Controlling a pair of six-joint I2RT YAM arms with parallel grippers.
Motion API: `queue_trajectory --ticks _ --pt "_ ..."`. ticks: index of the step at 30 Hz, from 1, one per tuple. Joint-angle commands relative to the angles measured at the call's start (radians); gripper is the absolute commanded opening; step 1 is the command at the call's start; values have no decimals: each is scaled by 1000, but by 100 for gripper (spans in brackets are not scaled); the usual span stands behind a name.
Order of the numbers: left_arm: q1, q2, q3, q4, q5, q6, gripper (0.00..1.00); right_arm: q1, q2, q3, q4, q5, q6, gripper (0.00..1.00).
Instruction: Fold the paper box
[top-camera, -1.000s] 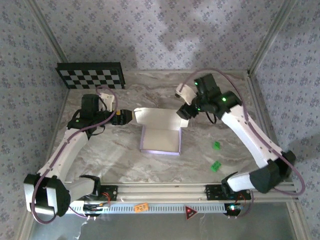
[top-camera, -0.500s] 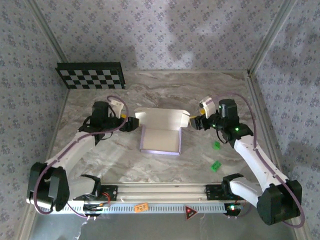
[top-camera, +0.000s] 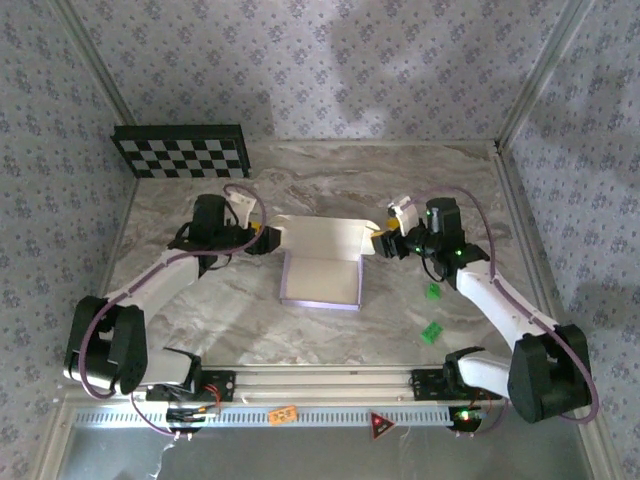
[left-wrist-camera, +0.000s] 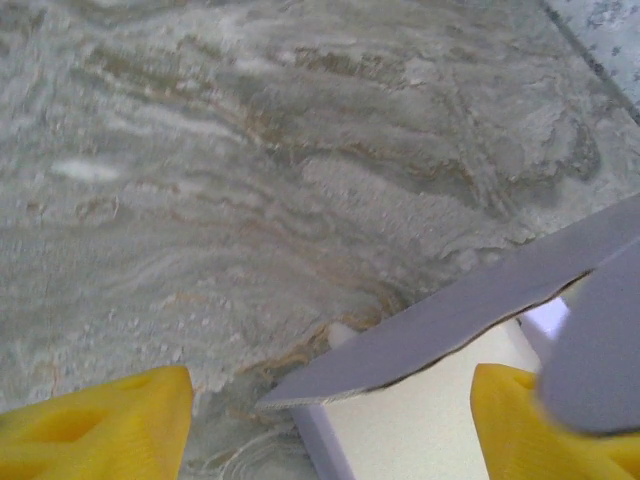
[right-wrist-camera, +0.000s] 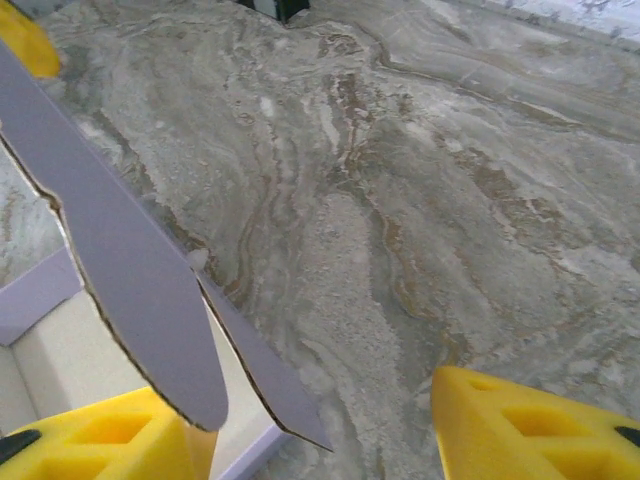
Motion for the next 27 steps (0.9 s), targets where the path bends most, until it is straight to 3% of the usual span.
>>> queue_trajectory --ticks 1,9,18,27 --pt "-12 -18 36 -17 29 45 71 4 18 32 20 -72 -15 56" --pt "-18 -14 32 -14 30 48 62 9 51 58 -22 -104 -31 42" --pt "-20 -10 47 -46 47 57 41 21 62 71 -43 -76 -34 29" --pt "-31 -20 40 -63 66 50 26 45 64 79 -57 -34 -17 8"
